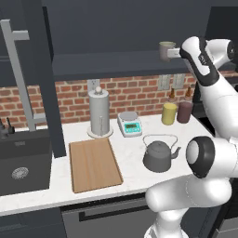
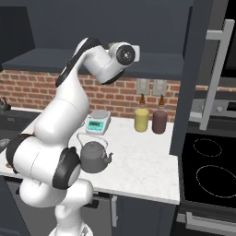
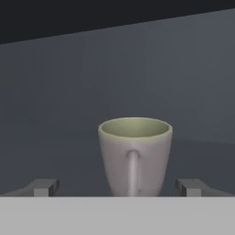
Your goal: Pick the kettle from the counter and place it on the tray. Then pick the mug from the cabinet and place it on the tray. Then close the cabinet doors.
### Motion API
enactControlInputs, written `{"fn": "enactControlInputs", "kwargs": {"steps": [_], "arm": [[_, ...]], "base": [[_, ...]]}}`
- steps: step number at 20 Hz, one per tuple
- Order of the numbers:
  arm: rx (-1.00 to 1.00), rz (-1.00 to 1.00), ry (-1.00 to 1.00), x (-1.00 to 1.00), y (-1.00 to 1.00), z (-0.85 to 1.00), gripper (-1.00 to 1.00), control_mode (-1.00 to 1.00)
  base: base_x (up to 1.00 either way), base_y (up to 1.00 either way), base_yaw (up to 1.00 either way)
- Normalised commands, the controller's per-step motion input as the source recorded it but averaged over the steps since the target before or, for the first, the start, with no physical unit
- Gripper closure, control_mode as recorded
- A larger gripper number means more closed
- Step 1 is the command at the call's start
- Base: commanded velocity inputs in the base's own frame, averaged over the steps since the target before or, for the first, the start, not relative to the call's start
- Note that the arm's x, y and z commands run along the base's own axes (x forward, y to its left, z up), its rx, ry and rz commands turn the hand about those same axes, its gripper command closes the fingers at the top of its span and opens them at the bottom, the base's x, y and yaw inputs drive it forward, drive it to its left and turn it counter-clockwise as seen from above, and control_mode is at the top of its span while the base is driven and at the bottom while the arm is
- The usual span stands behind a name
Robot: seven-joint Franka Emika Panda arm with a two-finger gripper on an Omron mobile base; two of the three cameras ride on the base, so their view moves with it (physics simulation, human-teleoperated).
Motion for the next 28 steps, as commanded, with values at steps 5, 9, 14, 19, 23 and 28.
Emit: {"fn": "enactControlInputs", "kwargs": {"steps": [5, 9, 14, 19, 23, 28], "arm": [[0.00, 0.00, 0.00, 0.04, -0.02, 0.00, -1.00, -1.00], [0.00, 0.00, 0.00, 0.14, 0.00, 0.00, -1.00, -1.00], [0.00, 0.00, 0.02, 0.17, 0.00, 0.00, -1.00, -1.00], [0.00, 0.00, 0.01, 0.17, 0.00, -0.03, -1.00, -1.00], [0.00, 0.00, 0.04, 0.04, 0.00, -0.06, 1.00, -1.00], [0.00, 0.00, 0.00, 0.00, 0.00, -0.03, 1.00, -1.00]], "base": [[0.00, 0.00, 0.00], [0.00, 0.00, 0.00], [0.00, 0.00, 0.00], [0.00, 0.00, 0.00], [0.00, 0.00, 0.00], [0.00, 0.00, 0.00]]}}
